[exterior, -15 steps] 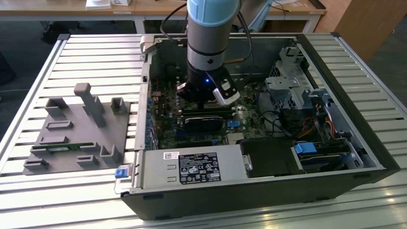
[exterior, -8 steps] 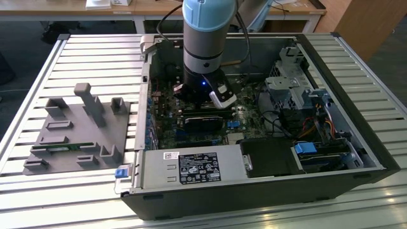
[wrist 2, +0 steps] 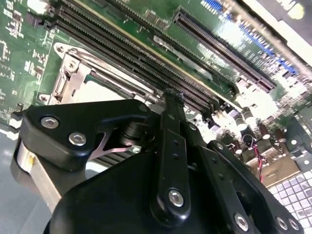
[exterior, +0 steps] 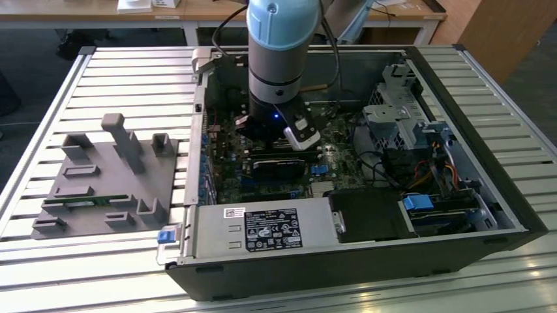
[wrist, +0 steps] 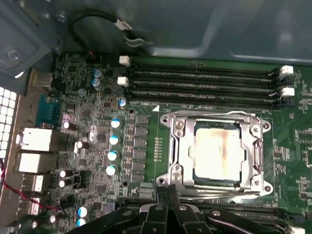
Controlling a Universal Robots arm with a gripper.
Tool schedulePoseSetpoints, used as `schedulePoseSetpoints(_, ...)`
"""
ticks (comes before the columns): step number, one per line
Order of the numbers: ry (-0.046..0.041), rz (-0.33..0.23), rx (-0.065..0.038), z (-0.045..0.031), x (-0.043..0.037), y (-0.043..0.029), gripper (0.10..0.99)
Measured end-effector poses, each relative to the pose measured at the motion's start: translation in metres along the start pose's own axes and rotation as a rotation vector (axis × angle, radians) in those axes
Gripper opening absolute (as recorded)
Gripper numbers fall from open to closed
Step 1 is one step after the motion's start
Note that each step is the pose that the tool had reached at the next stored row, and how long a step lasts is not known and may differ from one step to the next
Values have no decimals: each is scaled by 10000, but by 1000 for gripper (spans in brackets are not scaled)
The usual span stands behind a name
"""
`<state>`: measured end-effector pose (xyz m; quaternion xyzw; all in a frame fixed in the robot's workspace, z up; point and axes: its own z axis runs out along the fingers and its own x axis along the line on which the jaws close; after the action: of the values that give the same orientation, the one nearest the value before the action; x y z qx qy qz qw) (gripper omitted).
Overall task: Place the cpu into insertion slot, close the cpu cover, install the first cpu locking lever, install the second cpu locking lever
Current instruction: 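Install the second cpu locking lever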
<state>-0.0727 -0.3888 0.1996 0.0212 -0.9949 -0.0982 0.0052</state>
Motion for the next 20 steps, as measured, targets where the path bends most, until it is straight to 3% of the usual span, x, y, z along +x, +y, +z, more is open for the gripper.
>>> schedulePoseSetpoints(5,-11,-3,-263,43,0,-11,106)
schedulePoseSetpoints(9,-27,-9,-601,59,2,-13,106)
schedulePoseSetpoints(10,-28,-9,-645,58,3,-13,106)
schedulePoseSetpoints(14,-27,-9,-658,31,3,-8,106)
schedulePoseSetpoints(20,-18,-7,-662,-146,4,27,106)
